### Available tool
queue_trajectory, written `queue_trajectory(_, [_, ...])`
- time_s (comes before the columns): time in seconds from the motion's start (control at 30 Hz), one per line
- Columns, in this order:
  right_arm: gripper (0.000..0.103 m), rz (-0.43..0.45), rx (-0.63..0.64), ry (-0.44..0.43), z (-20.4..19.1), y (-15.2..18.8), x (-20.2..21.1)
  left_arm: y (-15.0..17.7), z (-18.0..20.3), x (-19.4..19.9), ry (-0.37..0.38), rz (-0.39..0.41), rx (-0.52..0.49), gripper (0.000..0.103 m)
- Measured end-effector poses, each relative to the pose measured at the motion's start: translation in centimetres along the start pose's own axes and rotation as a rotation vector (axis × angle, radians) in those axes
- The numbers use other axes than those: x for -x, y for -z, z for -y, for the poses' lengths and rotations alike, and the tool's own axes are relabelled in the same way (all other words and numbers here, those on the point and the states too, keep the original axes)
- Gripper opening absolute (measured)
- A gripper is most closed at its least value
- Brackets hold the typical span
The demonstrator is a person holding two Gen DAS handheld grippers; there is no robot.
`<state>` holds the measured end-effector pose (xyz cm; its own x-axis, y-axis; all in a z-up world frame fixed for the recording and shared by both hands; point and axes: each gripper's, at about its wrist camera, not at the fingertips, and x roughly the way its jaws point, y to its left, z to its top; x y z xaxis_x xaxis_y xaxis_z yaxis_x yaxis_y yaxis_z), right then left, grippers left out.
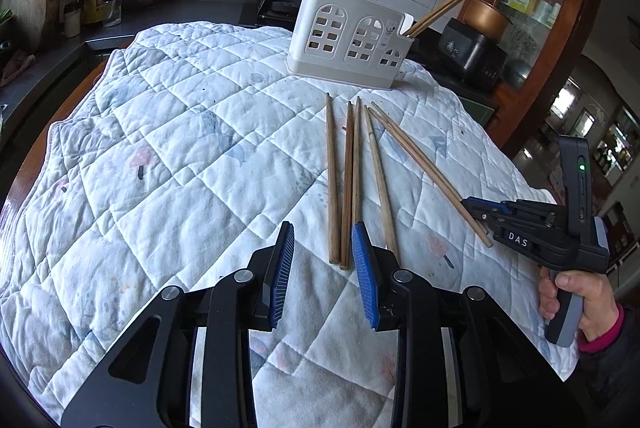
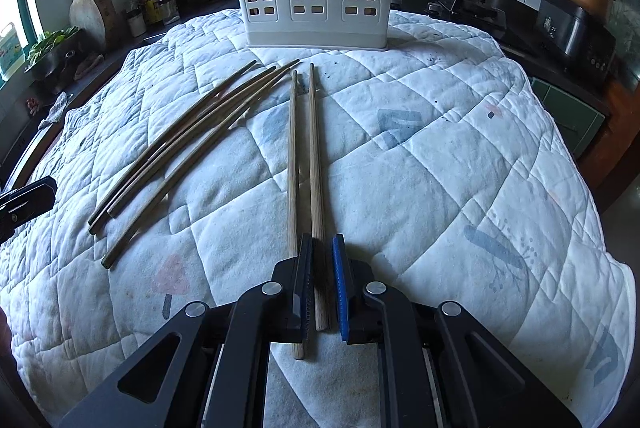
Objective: Organize utensils
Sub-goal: 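Close the left tool on a wooden chopstick while the right tool holds its chopstick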
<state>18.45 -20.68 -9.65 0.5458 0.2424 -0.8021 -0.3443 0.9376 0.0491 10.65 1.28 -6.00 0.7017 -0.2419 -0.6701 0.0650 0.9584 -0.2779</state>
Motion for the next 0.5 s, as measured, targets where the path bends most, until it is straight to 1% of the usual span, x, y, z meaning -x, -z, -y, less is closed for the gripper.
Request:
queue_trajectory(0.07, [0.010, -0.001, 0.006, 0.003, -0.1, 0.0, 0.1, -0.2, 0.0, -0.5, 0.010, -0.011, 0.011, 0.029])
queue_trajectory(0.3, [0.010, 0.006, 0.016, 0.004, -0.2, 0.3, 0.2, -1.0, 0.2, -2.0, 0.025, -0.030, 0.023, 0.028])
queue_trajectory(0.5, [0.008, 0.013, 0.028, 0.020, -0.3, 0.5, 0.3, -1.2, 0.5, -3.6, 0.006, -0.045, 0.020, 0.028])
